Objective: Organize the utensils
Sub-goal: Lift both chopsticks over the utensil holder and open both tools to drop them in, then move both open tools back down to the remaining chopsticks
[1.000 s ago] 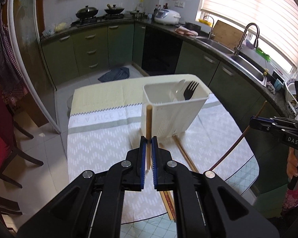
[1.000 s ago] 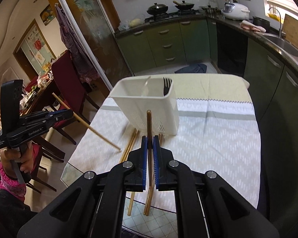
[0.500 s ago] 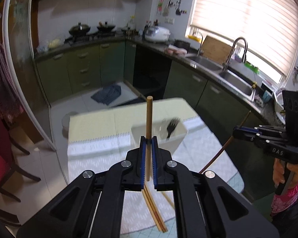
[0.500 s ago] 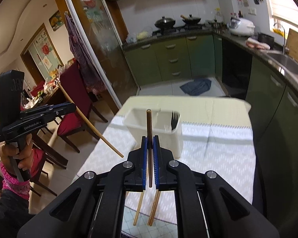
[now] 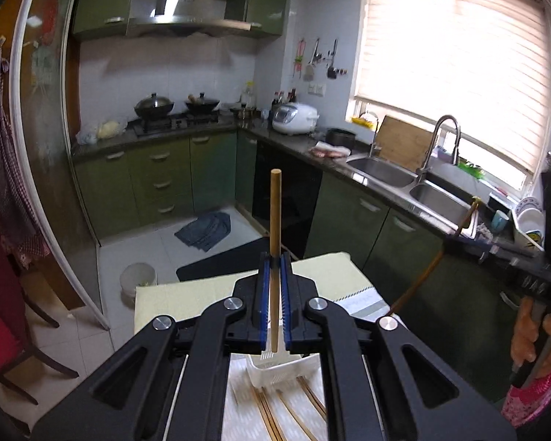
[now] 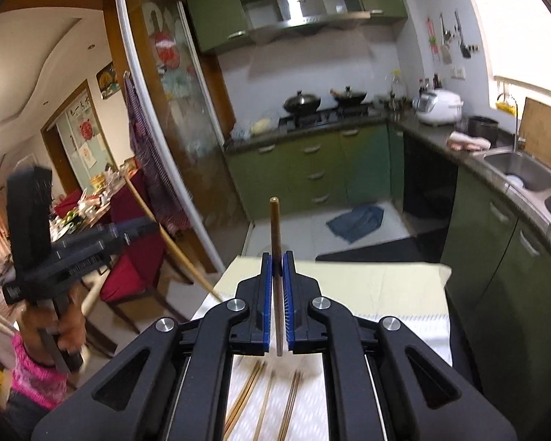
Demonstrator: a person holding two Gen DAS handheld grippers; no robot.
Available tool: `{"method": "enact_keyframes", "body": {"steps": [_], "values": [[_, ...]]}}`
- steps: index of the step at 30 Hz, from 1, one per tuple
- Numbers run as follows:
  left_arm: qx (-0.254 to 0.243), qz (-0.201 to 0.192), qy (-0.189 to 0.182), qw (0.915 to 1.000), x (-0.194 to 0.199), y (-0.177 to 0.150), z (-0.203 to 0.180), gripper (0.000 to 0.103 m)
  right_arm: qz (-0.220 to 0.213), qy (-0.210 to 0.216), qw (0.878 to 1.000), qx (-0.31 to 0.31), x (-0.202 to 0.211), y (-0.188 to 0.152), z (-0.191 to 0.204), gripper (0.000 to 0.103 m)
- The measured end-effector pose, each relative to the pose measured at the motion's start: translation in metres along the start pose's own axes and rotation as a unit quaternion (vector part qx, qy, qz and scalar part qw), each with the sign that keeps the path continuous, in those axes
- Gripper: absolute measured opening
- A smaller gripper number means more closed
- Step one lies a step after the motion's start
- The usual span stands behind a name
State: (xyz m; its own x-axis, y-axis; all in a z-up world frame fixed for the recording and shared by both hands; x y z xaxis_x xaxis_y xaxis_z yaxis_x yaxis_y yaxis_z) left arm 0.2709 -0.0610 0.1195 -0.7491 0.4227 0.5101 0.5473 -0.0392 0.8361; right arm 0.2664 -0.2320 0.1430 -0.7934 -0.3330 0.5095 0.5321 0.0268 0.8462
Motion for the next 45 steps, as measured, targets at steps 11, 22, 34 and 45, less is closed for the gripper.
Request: {"method": "enact_keyframes", "body": {"steps": [11,22,34,45], "values": [[0.022,0.081,0.012,0.9964,-0.076,-0.052,0.03,0.006,0.037,-0.037,0.998,0.02,-0.097,-0.017,0.001,0.007],[0.026,0.136,0.02,0.9902,-0.099,-0.085,0.039,0.014,0.104,-0.05,0.993,0.04,-0.152,-0.075,0.004,0.01],[0.025,0.114,-0.005,0.9932,-0.054,-0.086,0.02,0.032,0.082,-0.013,0.996,0.035,-0.087,-0.087,0.009,0.023],[0.096,0.289,0.022,0.9523,-0.088,-0.254,0.048,0.033,0.158,-0.03,0.986,0.046,-0.06,-0.192,-0.028,0.034]]}}
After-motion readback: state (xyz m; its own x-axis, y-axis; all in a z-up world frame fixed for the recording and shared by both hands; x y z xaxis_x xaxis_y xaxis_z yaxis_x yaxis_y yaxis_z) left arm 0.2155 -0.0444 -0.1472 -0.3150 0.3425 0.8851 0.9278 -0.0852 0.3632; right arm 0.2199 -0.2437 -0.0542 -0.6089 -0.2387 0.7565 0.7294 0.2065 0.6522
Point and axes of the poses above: each gripper's, at about its wrist camera, not at the fingertips, and x roughly against the way its jaws point, z to its left, y to its top, the point moved 7 cm from there along -x, roughly the way its jaws point, and after that the axes turned 12 degrees about -y, right-handed, at the moved point
